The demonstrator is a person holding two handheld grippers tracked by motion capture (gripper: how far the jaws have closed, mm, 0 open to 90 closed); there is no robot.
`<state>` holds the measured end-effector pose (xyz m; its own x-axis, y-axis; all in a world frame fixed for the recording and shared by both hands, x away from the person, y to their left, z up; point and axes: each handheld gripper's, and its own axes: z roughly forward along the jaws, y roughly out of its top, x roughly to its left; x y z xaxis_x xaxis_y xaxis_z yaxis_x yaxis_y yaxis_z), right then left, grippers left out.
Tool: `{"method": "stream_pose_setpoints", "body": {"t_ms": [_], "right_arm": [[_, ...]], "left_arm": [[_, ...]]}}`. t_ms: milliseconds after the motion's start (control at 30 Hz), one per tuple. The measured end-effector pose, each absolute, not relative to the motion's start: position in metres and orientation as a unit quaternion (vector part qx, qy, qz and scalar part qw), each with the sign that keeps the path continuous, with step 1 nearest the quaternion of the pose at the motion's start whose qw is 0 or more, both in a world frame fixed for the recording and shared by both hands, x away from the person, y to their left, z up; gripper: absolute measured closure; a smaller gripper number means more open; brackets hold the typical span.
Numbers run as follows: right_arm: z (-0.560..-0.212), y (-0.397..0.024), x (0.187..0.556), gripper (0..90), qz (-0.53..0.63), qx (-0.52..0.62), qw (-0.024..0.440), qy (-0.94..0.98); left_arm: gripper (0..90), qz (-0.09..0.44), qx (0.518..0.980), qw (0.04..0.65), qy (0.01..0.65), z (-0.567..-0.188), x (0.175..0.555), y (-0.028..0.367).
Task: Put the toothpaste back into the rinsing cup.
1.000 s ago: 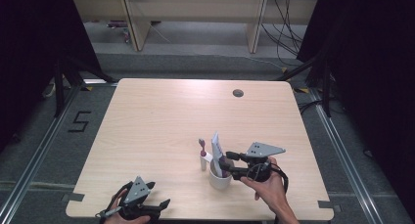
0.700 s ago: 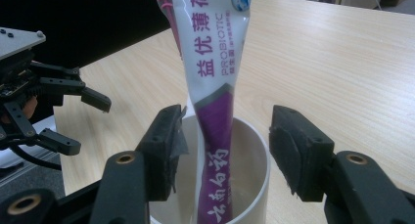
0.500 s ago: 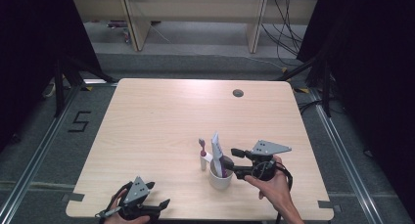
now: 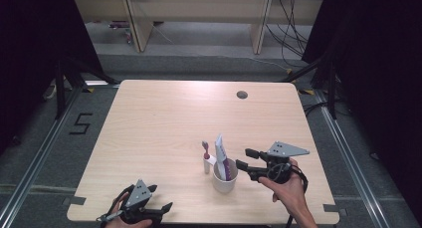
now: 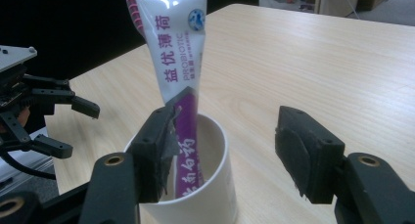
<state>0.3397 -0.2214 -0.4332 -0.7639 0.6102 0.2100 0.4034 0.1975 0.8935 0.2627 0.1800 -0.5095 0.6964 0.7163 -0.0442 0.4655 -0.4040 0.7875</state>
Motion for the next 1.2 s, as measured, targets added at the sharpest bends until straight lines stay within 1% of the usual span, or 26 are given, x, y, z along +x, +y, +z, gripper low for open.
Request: {"method": "stream_pose_setpoints", "body": {"t_ms": [133, 167, 200, 233, 300, 333, 400, 567, 633, 700, 733, 767, 800, 833, 867, 1000, 1067, 1100, 1133, 1167, 1200], "right_arm": [[-0.433, -0.23, 0.34, 40.3, 0.542, 0.335, 0.109, 0.763], [-0.433, -0.231, 0.339, 40.1, 0.541, 0.341, 0.101, 0.762], [-0.432, -0.234, 0.339, 39.8, 0.539, 0.342, 0.108, 0.762], [-0.432, -0.235, 0.338, 39.4, 0.539, 0.349, 0.101, 0.76], [-0.433, -0.24, 0.339, 38.4, 0.538, 0.349, 0.112, 0.759], [-0.433, -0.243, 0.339, 38.2, 0.537, 0.349, 0.116, 0.759], [-0.434, -0.246, 0.337, 37.0, 0.534, 0.363, 0.112, 0.756], [-0.437, -0.257, 0.339, 35.4, 0.53, 0.366, 0.127, 0.754], [-0.439, -0.261, 0.337, 34.6, 0.527, 0.379, 0.12, 0.751], [-0.441, -0.264, 0.338, 33.4, 0.524, 0.376, 0.132, 0.753], [-0.442, -0.266, 0.337, 33.0, 0.52, 0.38, 0.127, 0.754], [-0.442, -0.267, 0.337, 32.8, 0.519, 0.384, 0.125, 0.753], [-0.444, -0.27, 0.337, 32.6, 0.514, 0.381, 0.136, 0.756], [-0.444, -0.269, 0.335, 32.6, 0.515, 0.394, 0.125, 0.751], [-0.446, -0.272, 0.337, 32.6, 0.511, 0.384, 0.143, 0.755], [-0.449, -0.276, 0.334, 32.0, 0.503, 0.395, 0.139, 0.756], [-0.452, -0.278, 0.335, 31.7, 0.502, 0.393, 0.149, 0.756], [-0.452, -0.278, 0.332, 31.4, 0.494, 0.405, 0.134, 0.758], [-0.453, -0.28, 0.333, 31.2, 0.494, 0.394, 0.145, 0.762], [-0.454, -0.279, 0.331, 31.0, 0.491, 0.406, 0.138, 0.758], [-0.455, -0.282, 0.333, 31.0, 0.494, 0.393, 0.153, 0.761]], "left_arm": [[21.1, 0.152, 0.824, 0.412, 0.358, -0.51, 0.263, 0.18], [21.2, 0.152, 0.824, 0.411, 0.358, -0.51, 0.263, 0.18], [21.1, 0.152, 0.824, 0.411, 0.358, -0.51, 0.263, 0.18], [21.1, 0.152, 0.824, 0.411, 0.358, -0.51, 0.263, 0.18], [21.1, 0.15, 0.825, 0.41, 0.359, -0.509, 0.262, 0.18], [21.1, 0.146, 0.816, 0.422, 0.368, -0.51, 0.261, 0.178], [21.1, 0.15, 0.82, 0.415, 0.363, -0.509, 0.262, 0.181], [21.1, 0.148, 0.821, 0.415, 0.362, -0.509, 0.262, 0.181], [21.2, 0.148, 0.82, 0.418, 0.362, -0.509, 0.261, 0.182], [21.1, 0.153, 0.822, 0.41, 0.365, -0.509, 0.261, 0.183], [21.1, 0.148, 0.814, 0.422, 0.371, -0.509, 0.26, 0.182], [21.1, 0.149, 0.814, 0.421, 0.371, -0.509, 0.26, 0.182], [21.1, 0.15, 0.814, 0.42, 0.372, -0.509, 0.26, 0.182], [21.1, 0.149, 0.814, 0.42, 0.372, -0.509, 0.26, 0.182], [21.2, 0.15, 0.814, 0.42, 0.372, -0.509, 0.26, 0.182], [21.1, 0.152, 0.817, 0.415, 0.371, -0.508, 0.26, 0.184], [21.1, 0.15, 0.817, 0.416, 0.371, -0.508, 0.26, 0.184], [21.1, 0.151, 0.813, 0.42, 0.373, -0.508, 0.26, 0.183], [21.1, 0.151, 0.811, 0.422, 0.376, -0.508, 0.26, 0.183], [21.1, 0.151, 0.811, 0.422, 0.376, -0.508, 0.26, 0.183], [21.1, 0.151, 0.817, 0.415, 0.371, -0.508, 0.26, 0.184]]}}
